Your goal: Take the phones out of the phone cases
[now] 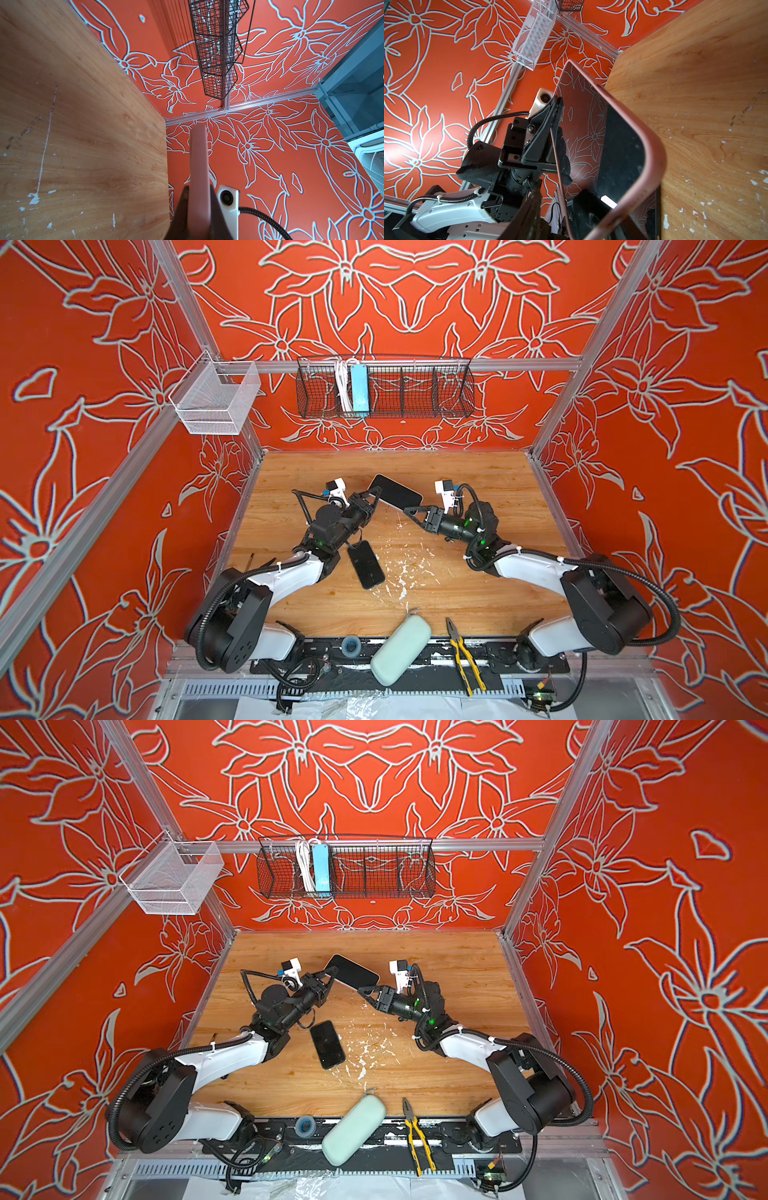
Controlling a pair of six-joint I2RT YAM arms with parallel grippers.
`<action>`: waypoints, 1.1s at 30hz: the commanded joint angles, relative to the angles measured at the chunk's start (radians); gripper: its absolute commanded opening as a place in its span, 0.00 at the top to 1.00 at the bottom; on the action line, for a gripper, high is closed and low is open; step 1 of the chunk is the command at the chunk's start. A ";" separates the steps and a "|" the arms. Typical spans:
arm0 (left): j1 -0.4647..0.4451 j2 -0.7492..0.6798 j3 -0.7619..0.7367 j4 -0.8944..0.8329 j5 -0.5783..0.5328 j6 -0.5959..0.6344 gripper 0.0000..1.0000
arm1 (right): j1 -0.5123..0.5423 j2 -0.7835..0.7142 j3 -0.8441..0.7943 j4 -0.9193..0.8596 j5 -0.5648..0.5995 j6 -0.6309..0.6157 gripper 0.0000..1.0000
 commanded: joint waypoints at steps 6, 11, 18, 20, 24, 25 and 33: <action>-0.008 0.002 0.021 0.093 -0.012 -0.020 1.00 | 0.024 0.017 0.010 0.085 0.015 0.032 0.52; -0.009 0.017 0.035 0.097 -0.012 -0.022 1.00 | 0.031 0.027 0.008 0.112 0.019 0.044 0.52; -0.010 0.023 0.038 0.096 -0.015 -0.024 1.00 | 0.035 0.024 0.008 0.106 0.025 0.037 0.54; -0.010 0.025 0.038 0.095 -0.015 -0.025 1.00 | 0.037 0.022 0.007 0.100 0.026 0.034 0.55; -0.010 0.028 0.036 0.098 -0.015 -0.032 1.00 | 0.037 0.019 0.006 0.095 0.030 0.031 0.57; -0.010 0.028 0.036 0.097 -0.015 -0.032 1.00 | 0.037 0.019 0.006 0.096 0.030 0.031 0.57; -0.010 0.025 0.032 0.092 -0.018 -0.033 1.00 | 0.037 0.006 0.001 0.077 0.034 0.019 0.60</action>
